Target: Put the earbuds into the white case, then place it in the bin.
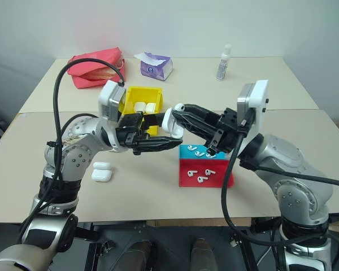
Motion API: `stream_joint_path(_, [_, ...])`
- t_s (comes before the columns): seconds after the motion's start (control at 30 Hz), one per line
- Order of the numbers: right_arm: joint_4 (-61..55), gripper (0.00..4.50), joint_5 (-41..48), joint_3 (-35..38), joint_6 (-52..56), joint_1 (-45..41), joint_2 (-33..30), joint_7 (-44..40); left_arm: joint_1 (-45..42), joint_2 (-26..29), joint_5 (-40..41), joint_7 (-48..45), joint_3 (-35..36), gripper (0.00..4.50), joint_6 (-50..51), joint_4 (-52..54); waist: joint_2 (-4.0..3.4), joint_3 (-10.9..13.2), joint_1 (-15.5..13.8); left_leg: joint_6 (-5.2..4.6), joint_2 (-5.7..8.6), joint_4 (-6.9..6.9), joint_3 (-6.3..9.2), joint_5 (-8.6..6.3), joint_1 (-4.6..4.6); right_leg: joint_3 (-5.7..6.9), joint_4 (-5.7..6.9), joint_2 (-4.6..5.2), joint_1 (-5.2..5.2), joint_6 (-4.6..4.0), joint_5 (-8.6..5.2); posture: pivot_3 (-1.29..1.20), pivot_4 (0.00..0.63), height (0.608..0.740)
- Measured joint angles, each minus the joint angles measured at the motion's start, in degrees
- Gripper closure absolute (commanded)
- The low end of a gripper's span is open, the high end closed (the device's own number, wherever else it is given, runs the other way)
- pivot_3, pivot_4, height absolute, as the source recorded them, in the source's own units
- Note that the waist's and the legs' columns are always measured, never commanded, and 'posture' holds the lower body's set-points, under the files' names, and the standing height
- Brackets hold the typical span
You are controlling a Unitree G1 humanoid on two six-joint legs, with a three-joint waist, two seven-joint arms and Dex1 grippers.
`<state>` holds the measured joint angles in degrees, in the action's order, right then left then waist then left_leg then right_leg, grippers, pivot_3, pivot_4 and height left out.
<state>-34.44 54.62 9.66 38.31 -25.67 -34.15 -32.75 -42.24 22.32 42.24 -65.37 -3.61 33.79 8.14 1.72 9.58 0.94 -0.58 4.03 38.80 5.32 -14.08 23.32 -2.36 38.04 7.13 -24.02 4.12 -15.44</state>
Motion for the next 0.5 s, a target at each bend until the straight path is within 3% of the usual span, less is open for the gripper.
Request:
stream_joint_path(0.17, [0.75,1.32,-0.79,0.17,-0.53,0.34,-0.64,-0.94,0.01,-0.03,-0.15,-0.47,0.04,1.73,-0.05,0.0,0.0,0.0,0.03,0.0,0.0,0.0,-0.01,0.0,0.0,0.0,0.0,0.0,0.0,0.0,0.0,0.0,0.15,0.74])
stream_joint_path(0.5, [1.55,1.32,-1.71,0.19,-0.75,-0.05,-0.79,-0.87,0.01,-0.38,-0.87,-0.34,0.17,1.73,-0.53,-0.06,0.0,0.0,-0.02,0.0,0.0,0.0,-0.01,0.0,0.0,0.0,0.0,0.0,0.0,0.0,0.0,0.0,0.15,0.74])
